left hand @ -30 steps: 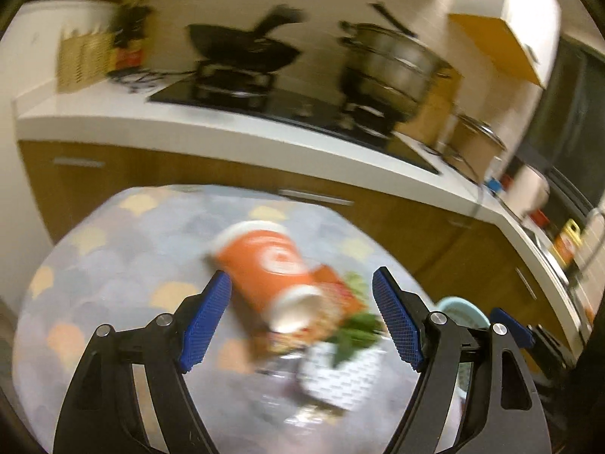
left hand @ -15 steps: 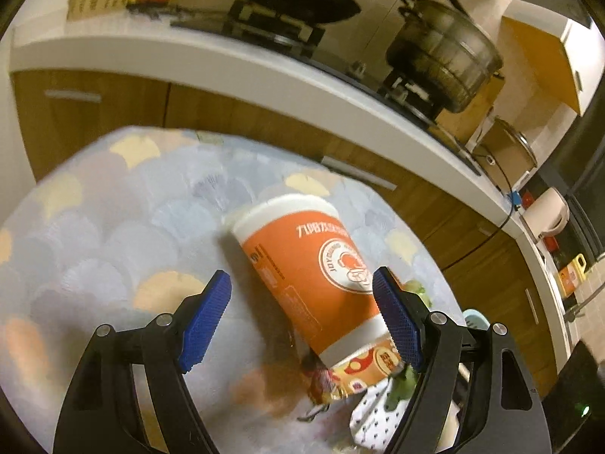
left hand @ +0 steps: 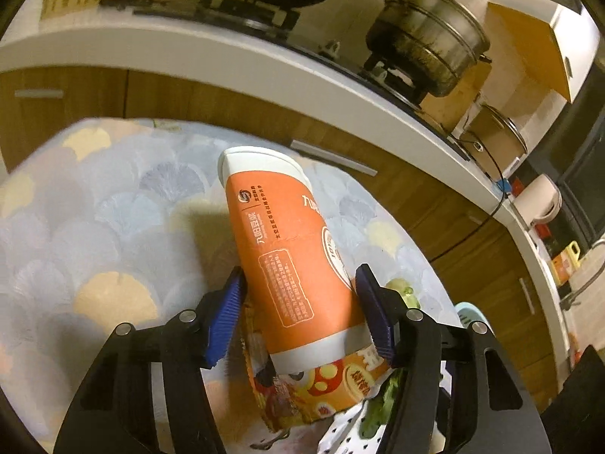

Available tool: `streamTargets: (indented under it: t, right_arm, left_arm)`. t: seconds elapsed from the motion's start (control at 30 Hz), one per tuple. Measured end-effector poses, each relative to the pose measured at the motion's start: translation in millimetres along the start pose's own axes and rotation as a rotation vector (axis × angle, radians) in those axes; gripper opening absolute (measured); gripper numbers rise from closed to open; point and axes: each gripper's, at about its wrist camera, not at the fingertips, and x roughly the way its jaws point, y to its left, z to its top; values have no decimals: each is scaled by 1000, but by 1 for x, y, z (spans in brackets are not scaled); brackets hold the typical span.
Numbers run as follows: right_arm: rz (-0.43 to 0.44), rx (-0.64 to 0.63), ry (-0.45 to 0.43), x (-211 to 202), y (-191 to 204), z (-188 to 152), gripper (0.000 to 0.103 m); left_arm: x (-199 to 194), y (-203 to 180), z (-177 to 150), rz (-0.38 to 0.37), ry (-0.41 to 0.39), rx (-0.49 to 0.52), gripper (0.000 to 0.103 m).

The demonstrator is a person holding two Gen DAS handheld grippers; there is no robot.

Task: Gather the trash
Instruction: 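Grasp the orange paper cup with the left tool while the right tool grasps the bok choy, then carry cup and bok choy over the blue basket and open both tools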

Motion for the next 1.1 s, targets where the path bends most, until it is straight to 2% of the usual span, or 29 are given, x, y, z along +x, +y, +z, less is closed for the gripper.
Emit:
streamTargets:
  t: [0.23, 0.37, 0.43, 0.47, 0.5, 0.6, 0.73, 0.83, 0.97, 1.1]
  right_arm:
    - [42, -11, 20, 0, 14, 13, 54]
    - [-17, -48, 89, 19, 23, 19, 53]
    - [-28, -46, 121, 28, 23, 17, 36]
    - [-5, -37, 147, 34, 21, 16, 23]
    - [8, -29, 152, 34, 20, 15, 21]
    - [-22, -41, 114, 23, 20, 15, 18]
    - [-22, -26, 67, 7, 13, 20, 18]
    - [44, 8, 42, -8, 4, 25, 18]
    - [62, 37, -3, -28, -4, 31, 18]
    - [27, 36, -48, -49, -12, 33, 18]
  left_arm:
    - [-40, 5, 4, -31, -72, 14, 52]
    - [-49, 6, 5, -44, -84, 16, 47]
    - [-50, 5, 4, -48, -85, 20, 47]
    - [-51, 5, 3, -52, -82, 25, 47]
    - [-50, 4, 2, -56, -78, 30, 47]
    - [-48, 2, -1, -53, -67, 47, 46]
    - [-60, 0, -2, -79, -106, 39, 46]
    - [-72, -6, 0, -107, -133, 43, 46]
    - [-84, -17, 2, -124, -156, 61, 46]
    - [-95, -34, 0, -162, -173, 85, 46]
